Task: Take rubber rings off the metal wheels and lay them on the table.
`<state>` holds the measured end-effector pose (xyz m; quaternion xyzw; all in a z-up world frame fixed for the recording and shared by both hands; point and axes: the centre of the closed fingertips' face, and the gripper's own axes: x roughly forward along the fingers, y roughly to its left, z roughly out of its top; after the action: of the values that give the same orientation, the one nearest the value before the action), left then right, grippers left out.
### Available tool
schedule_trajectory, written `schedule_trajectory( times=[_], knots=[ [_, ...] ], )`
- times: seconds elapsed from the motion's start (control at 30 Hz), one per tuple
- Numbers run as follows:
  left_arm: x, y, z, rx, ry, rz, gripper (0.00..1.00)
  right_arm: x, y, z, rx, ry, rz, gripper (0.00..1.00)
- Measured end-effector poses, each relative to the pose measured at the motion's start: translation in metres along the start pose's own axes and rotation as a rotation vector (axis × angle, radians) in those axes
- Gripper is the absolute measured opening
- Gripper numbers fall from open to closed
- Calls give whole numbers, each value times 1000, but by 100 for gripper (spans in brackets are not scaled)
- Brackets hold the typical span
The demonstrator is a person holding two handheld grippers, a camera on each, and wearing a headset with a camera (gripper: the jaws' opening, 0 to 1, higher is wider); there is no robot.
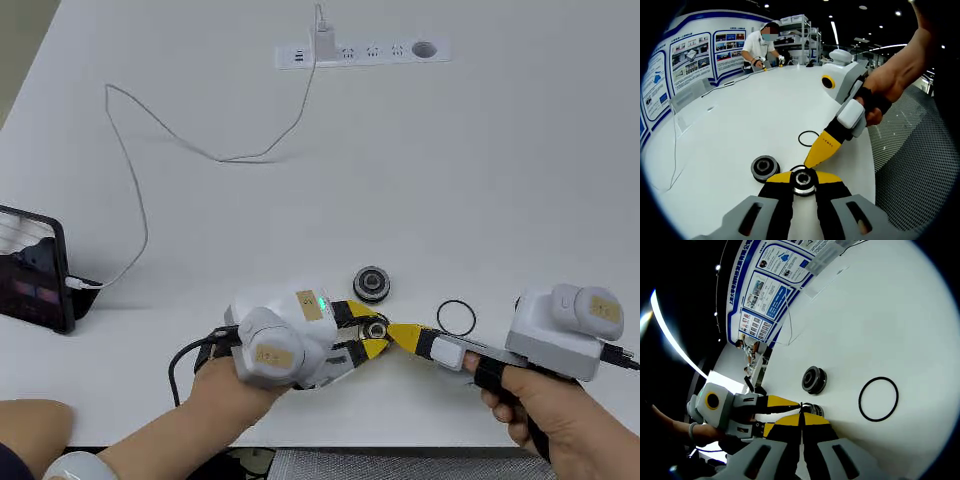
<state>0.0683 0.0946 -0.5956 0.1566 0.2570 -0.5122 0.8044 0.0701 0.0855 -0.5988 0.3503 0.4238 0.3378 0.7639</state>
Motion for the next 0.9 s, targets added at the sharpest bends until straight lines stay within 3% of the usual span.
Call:
schedule_trajectory(
  times=[0.23,0.9],
  knots=[
    [-10,3,2,17,-24,30,19,0,1,-1,-3,0,-1,2],
    [-17,5,-16,-25,12,58,37,0,17,-2,-4,-2,40,2]
  ],
)
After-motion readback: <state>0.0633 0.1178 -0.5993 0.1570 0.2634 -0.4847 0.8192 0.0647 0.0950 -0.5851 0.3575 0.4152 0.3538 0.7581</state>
